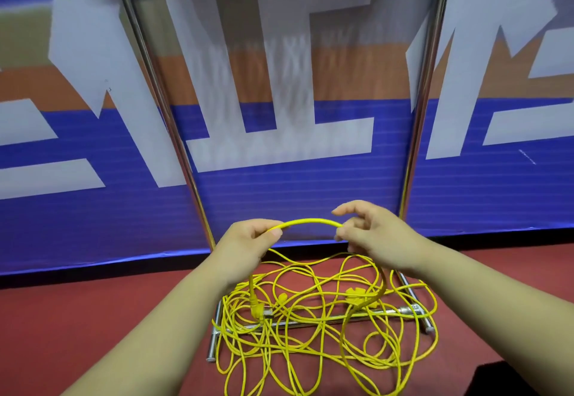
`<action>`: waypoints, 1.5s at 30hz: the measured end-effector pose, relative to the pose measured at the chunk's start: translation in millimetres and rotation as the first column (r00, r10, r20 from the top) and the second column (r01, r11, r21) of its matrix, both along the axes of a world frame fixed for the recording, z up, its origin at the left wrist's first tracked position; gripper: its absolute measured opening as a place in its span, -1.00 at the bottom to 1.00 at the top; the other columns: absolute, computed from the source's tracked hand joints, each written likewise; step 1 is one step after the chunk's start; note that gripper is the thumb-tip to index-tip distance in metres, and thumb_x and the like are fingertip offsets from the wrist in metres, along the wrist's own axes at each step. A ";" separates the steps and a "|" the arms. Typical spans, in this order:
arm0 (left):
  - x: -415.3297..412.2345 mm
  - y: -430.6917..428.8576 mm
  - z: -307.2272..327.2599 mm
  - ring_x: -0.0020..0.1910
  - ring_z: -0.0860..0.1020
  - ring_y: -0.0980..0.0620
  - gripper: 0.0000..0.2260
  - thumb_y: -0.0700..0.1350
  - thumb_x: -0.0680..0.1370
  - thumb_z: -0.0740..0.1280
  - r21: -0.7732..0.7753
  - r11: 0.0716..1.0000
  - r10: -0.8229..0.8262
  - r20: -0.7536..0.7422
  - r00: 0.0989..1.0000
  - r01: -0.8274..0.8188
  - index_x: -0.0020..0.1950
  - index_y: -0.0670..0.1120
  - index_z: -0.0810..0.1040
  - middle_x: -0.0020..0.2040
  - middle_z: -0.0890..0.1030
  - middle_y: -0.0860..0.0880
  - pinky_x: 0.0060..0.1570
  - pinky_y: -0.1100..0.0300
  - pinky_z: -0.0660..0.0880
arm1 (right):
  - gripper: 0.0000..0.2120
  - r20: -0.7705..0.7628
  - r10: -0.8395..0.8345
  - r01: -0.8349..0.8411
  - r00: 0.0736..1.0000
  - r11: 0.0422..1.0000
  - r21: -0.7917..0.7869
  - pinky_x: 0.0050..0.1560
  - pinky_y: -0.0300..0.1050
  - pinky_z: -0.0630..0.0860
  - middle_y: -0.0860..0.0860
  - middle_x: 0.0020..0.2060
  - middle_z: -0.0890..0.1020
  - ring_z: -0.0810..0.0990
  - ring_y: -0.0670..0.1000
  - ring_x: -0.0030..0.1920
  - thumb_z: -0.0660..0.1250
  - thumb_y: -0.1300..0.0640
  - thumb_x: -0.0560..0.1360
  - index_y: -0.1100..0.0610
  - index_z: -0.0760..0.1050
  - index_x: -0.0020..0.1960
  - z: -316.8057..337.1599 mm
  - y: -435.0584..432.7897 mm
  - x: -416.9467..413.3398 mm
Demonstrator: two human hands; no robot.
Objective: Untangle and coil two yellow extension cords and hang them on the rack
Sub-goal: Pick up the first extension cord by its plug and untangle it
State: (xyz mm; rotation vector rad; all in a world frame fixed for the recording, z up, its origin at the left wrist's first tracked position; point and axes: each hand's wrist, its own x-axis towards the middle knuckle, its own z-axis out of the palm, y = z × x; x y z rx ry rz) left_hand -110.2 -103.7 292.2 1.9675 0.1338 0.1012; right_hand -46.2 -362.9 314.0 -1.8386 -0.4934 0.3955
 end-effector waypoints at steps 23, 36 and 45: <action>-15.6 -4.6 14.4 -0.49 0.29 0.07 -0.82 -0.14 0.67 0.21 -0.450 0.889 -0.176 -0.157 0.972 0.088 -0.01 -0.19 0.54 -0.39 0.32 -0.04 -0.40 0.19 0.39 | -0.94 -0.137 -0.319 0.346 0.938 0.892 0.291 -0.33 -0.18 0.43 0.05 -0.20 0.73 0.49 -0.05 -0.35 0.34 0.22 0.58 0.12 0.48 0.03 -2.3 7.9 9.8; -14.4 -21.4 45.3 -0.55 0.06 0.17 -0.63 0.14 0.57 0.24 -0.679 0.730 -0.265 -0.174 0.948 0.080 -0.34 -0.01 0.26 -0.44 0.10 0.06 -0.61 0.36 0.03 | -0.83 -0.069 -0.358 0.360 0.931 0.877 0.318 -0.29 -0.18 0.49 0.08 -0.23 0.71 0.55 -0.06 -0.35 0.42 0.13 0.55 0.10 0.45 0.04 3.4 2.3 22.3; -12.9 -8.8 65.6 -0.62 0.11 0.19 -0.57 0.15 0.65 0.15 -0.882 0.469 -0.011 0.042 0.999 0.042 -0.38 0.02 0.27 -0.51 0.14 0.10 -0.68 0.34 0.05 | -0.84 -0.136 0.061 -0.051 0.989 0.996 0.075 -0.14 0.00 0.45 0.09 -0.23 0.69 0.63 0.02 -0.22 0.33 0.15 0.61 0.14 0.34 -0.03 -38.0 17.1 10.6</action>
